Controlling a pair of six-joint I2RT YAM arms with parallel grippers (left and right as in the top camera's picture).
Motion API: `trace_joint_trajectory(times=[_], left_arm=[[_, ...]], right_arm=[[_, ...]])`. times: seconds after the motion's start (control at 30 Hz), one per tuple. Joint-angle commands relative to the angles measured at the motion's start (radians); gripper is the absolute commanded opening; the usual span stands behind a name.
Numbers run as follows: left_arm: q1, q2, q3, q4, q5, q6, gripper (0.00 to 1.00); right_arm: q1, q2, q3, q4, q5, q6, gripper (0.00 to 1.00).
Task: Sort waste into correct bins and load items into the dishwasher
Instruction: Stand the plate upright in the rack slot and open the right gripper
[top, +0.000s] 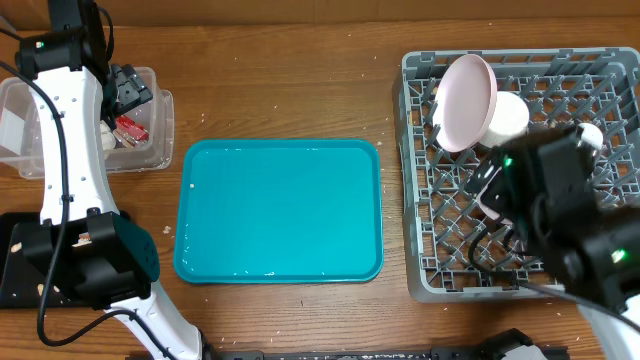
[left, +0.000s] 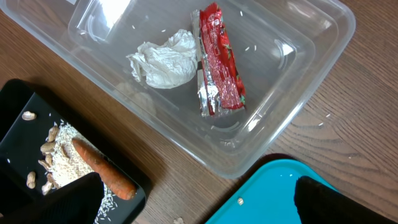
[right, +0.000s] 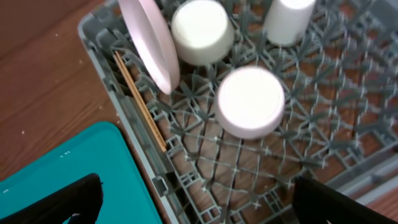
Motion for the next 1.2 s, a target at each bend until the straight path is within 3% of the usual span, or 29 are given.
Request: trace_joint_trajectory(times=[0.0,0.1,0.87,1.0,1.17], left_arm=[[-0.004,-0.025,0.014,-0.003,-0.014,-0.007,1.00],[-0.004,-0.025,0.014,-0.003,-0.014,-0.007,1.00],[-0.004,-0.025,0.014,-0.003,-0.013,-0.007,1.00],[-0.004,-0.025,0.014,-0.003,-0.013,-0.007,1.00],[-0.004,-0.025,0.014,-0.003,-0.014,-0.007,1.00]], right_arm=[[0.005,-0.043,-0.109,0.073,-0.030,0.139,1.00],[0.005,-0.035,-0.163,0.119,-0.078,0.188,1.00],[0.004,0.058,-0.175,0.137,-0.057,0.154,1.00],[0.003,0.020,-0.197,0.214,-0.045,0.036,1.00],[0.001,-0.090,-0.347,0.452,-0.056,-0.106,1.00]])
